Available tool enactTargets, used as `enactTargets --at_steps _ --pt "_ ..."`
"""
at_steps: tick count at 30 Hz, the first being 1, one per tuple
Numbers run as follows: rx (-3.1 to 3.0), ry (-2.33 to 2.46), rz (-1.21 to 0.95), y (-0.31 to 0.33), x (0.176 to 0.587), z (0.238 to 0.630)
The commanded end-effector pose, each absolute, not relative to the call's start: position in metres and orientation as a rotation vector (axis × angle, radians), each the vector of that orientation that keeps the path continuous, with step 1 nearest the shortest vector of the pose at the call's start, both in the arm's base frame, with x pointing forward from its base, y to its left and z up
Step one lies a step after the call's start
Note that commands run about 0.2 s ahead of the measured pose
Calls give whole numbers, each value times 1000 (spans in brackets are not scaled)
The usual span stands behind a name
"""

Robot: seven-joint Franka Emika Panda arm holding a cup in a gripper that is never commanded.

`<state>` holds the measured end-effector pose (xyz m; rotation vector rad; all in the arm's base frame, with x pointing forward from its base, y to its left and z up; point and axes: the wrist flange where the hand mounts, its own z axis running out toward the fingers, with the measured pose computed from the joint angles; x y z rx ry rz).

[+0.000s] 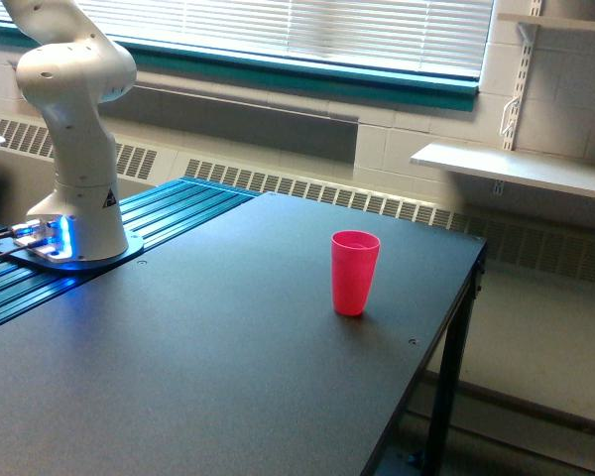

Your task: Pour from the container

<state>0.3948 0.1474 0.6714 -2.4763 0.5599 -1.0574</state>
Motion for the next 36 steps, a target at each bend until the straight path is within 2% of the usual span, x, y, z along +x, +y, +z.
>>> enactTargets --at_steps 1,18,36 --pt "-2380 761 -994 153 395 670" --pt "-2433 926 -971 143 393 674" --pt "-2344 1201 -744 127 391 657"
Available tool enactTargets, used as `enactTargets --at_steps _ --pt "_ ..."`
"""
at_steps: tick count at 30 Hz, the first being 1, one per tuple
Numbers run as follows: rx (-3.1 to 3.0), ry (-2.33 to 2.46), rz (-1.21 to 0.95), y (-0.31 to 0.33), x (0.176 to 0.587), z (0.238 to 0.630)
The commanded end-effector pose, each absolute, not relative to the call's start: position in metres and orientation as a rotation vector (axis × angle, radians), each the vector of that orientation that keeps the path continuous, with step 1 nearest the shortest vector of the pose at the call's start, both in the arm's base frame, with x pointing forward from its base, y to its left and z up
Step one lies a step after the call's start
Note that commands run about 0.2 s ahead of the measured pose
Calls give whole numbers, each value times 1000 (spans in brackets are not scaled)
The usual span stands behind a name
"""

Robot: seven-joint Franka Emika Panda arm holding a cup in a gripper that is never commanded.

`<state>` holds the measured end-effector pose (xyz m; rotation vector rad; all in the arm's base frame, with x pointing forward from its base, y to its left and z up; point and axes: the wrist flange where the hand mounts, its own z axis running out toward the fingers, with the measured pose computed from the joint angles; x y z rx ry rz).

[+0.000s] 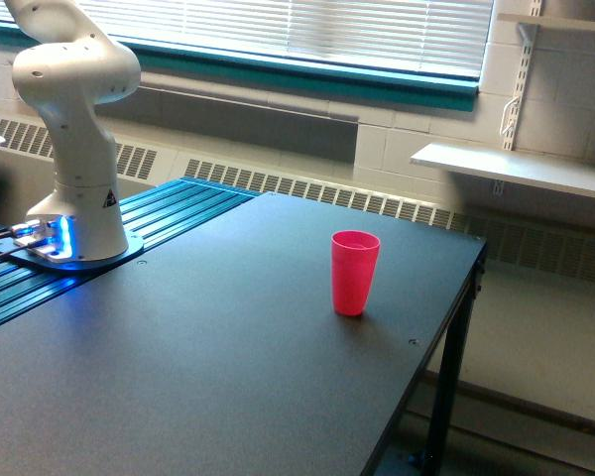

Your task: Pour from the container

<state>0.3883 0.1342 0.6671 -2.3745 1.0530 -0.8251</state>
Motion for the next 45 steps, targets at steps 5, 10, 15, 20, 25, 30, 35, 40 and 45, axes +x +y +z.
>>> enactTargets --at_steps 5,10,15,20,25,30,35,40,45 --pt "-2331 1279 -681 123 395 647" --pt "-2281 1320 -669 124 400 649" --pt "-2221 1366 -666 120 400 646" --pt "-2195 1361 -654 115 399 642" --pt "-2138 1340 -659 106 396 636" --pt "-2218 1467 -714 100 394 615" --pt "-2270 1553 -738 85 397 601" --pt "-2246 1675 -672 67 399 588" --pt "-2212 1764 -638 54 399 575"
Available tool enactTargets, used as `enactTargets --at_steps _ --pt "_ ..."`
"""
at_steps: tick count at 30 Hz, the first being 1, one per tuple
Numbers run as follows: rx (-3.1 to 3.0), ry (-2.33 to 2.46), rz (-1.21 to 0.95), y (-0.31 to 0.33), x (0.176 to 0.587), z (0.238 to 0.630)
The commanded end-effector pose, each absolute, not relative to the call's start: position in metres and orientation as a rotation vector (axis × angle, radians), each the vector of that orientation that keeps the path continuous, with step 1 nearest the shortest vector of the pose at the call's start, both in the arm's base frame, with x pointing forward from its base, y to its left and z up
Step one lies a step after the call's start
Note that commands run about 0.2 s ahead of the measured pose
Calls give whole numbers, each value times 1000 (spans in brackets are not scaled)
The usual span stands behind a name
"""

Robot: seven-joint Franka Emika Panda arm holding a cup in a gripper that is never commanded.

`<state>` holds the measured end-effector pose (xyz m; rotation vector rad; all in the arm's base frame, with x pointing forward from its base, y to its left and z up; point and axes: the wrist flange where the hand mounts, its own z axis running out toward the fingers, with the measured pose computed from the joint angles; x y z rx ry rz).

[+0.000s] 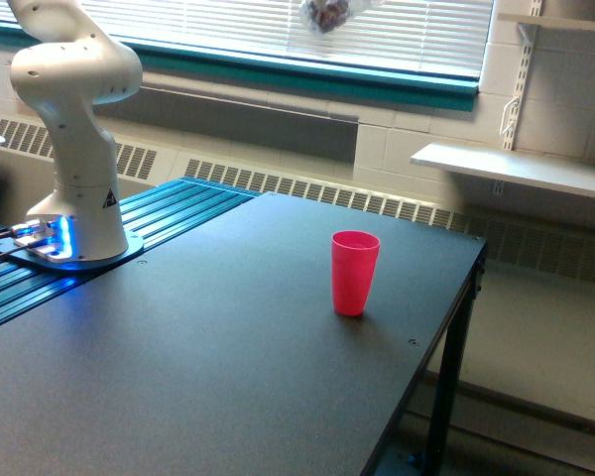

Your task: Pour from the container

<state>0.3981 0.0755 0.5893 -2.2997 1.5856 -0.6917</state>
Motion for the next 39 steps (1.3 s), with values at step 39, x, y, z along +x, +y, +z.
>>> enactTargets --at_steps 39 --pt "-2328 2069 -425 30 431 414"
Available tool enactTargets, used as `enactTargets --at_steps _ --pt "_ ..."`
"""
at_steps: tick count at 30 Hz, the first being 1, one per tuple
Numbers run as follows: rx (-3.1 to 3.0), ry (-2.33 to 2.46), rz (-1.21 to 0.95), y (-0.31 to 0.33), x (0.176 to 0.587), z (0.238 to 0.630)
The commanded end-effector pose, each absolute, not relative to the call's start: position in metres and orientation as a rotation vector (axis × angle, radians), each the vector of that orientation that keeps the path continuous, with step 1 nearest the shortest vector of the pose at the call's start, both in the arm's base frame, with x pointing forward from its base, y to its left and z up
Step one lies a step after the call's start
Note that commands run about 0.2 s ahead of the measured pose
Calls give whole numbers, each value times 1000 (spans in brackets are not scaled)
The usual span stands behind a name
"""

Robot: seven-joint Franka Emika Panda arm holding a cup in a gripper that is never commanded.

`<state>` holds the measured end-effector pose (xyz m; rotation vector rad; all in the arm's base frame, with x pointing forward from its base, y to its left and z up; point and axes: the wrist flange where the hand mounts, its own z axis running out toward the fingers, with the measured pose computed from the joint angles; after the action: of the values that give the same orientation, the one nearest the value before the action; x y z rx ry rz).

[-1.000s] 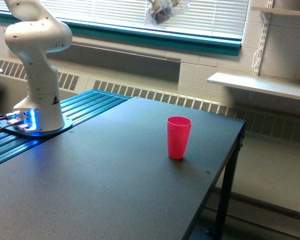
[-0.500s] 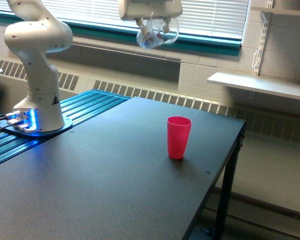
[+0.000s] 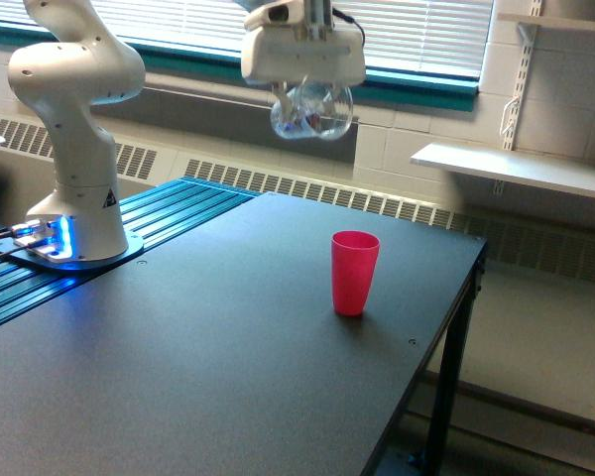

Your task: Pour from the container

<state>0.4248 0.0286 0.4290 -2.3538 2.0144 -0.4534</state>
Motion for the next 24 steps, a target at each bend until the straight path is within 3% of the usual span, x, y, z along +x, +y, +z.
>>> enactTargets --at_steps 1,13,24 --pt "-2336 2079 -414 30 432 411" --pt "-2324 2205 -229 47 457 400" --pt "-2207 2222 -174 55 483 429"
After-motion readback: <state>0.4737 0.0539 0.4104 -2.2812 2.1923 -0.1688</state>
